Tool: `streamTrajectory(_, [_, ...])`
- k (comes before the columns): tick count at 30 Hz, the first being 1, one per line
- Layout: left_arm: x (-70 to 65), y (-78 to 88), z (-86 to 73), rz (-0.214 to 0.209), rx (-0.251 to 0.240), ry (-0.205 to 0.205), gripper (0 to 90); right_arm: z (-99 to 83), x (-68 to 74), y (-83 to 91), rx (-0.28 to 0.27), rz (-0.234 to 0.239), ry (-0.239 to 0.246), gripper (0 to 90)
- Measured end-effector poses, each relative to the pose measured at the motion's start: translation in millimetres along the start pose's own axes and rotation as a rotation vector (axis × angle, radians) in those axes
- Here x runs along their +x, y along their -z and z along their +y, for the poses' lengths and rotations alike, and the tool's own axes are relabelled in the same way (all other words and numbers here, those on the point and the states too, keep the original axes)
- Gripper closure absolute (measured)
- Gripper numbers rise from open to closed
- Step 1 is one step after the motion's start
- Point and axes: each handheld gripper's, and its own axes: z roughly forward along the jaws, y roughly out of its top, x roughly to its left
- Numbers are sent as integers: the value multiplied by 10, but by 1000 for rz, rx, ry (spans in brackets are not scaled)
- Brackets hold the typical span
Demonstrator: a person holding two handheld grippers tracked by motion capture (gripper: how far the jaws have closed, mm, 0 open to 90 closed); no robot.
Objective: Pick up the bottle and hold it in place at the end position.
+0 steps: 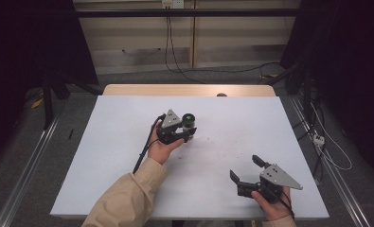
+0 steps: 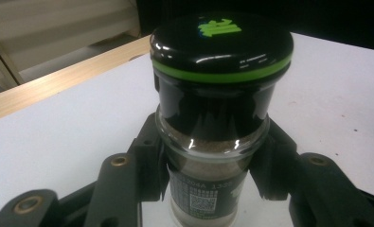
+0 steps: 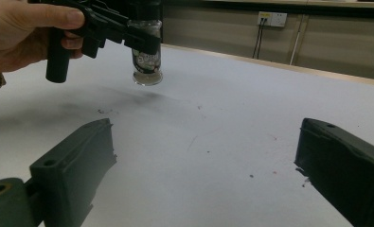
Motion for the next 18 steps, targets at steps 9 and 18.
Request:
streamTrajectory(9, [5,-73,-47,2,5,13,530,-4,-2,5,3,-1,-4,46])
streamTrajectory(18, [10,-129,-81,6,6,22,531,-6,-4,2,3,0,-4,46])
